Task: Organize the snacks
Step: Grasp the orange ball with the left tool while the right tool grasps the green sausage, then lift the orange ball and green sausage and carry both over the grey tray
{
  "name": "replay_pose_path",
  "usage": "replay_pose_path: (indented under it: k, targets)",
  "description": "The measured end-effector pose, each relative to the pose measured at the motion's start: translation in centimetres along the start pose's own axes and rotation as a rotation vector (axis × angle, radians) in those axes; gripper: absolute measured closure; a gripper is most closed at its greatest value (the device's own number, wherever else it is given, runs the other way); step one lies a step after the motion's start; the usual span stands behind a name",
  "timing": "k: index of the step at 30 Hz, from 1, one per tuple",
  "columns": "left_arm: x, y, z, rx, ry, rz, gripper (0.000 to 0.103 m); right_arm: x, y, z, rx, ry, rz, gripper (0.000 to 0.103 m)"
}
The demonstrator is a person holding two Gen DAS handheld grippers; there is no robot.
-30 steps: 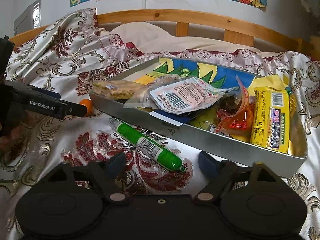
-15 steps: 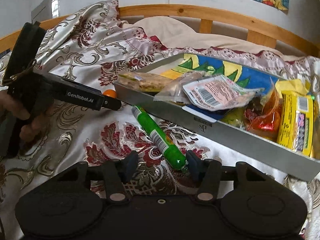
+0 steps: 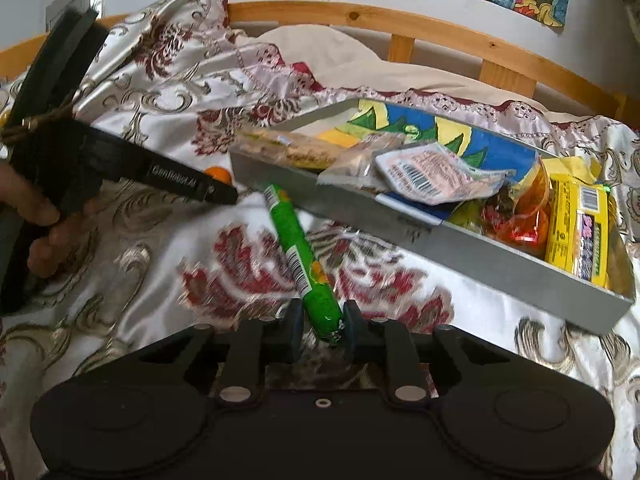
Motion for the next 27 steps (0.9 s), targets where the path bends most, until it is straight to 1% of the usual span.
replay_pose_path:
  k: [5, 7, 11, 13, 16, 19, 22, 25, 27]
  targets:
    - [-1.4, 2.3, -1.3, 0.015, -0.023, -0.020, 0.070, 1.2, 1.8, -0.7, 0.042, -0.027, 0.014, 0.085]
    - [-1.8, 3.1, -1.6, 0.026, -0.018, -0.033, 0.070, 1.5, 2.7, -0.9, 0.053, -0.059, 0.023, 0.085]
    - [-2.5, 4.8, -3.0, 0.063, -0.009, -0.050, 0.069, 1.9, 4.7, -1.8, 0.054, -0.172, 0.096, 0.084]
    - [-2.9, 5.5, -3.9, 0.092, -0.017, -0.051, 0.069, 2.2, 5.2, -1.9, 0.042, -0.192, 0.127, 0.082]
    - [-3.4, 6.0, -5.0, 0.110, -0.048, -0.035, 0.069, 2.8, 4.8, -1.3, 0.042, -0.155, 0.131, 0.072]
    - [-3.4, 6.2, -5.3, 0.118, -0.046, -0.025, 0.070, 2.6, 4.1, -0.8, 0.032, -0.148, 0.110, 0.069]
    - [-3.2, 6.2, -5.3, 0.125, -0.032, -0.020, 0.070, 1.8, 2.8, -0.6, 0.037, -0.160, 0.081, 0.068]
    - [-3.2, 6.0, -5.3, 0.128, -0.034, -0.016, 0.070, 1.0, 1.8, -0.8, 0.039, -0.226, 0.093, 0.068]
    - [-3.2, 5.8, -5.3, 0.131, -0.032, -0.013, 0.070, 1.2, 1.6, -0.8, 0.038, -0.223, 0.088, 0.067]
Point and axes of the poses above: each gripper's, at about its wrist camera, not at the fingertips, and y roughly against the way its jaws point, x to its left, z to its top, the point moved 1 cm from there along -y, roughly the way its jaws point, and after that the axes turned 15 degrees about y, right-handed, at the moved point
